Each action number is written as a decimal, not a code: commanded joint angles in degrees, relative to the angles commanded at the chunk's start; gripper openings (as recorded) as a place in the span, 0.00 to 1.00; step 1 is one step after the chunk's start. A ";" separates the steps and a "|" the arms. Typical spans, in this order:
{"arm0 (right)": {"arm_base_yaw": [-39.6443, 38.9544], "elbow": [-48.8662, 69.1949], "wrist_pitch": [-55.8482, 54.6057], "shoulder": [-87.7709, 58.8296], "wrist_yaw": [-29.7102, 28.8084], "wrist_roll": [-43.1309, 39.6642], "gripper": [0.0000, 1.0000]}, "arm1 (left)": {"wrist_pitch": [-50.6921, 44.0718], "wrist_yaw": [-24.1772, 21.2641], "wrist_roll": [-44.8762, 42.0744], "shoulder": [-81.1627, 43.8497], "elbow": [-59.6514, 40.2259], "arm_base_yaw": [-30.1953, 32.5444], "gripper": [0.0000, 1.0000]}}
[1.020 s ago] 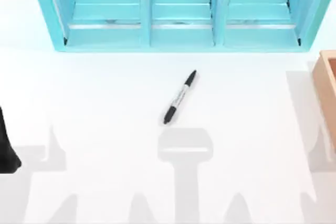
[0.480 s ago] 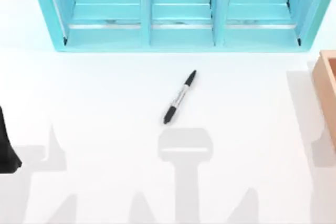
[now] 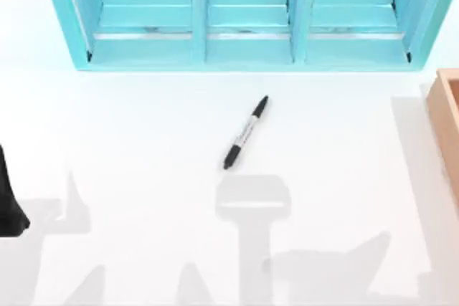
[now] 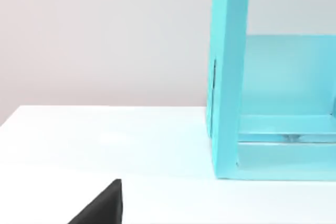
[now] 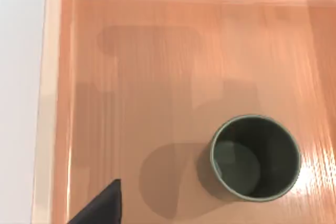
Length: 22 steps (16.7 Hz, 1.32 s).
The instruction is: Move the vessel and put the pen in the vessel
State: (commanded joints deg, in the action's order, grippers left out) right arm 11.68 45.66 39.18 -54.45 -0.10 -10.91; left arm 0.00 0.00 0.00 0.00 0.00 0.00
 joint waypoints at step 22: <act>10.12 41.58 34.30 -49.46 0.17 -10.09 1.00 | 0.00 0.00 0.00 0.00 0.00 0.00 1.00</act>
State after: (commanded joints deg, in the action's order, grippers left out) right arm 21.79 87.24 73.48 -103.91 0.07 -21.00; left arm 0.00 0.00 0.00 0.00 0.00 0.00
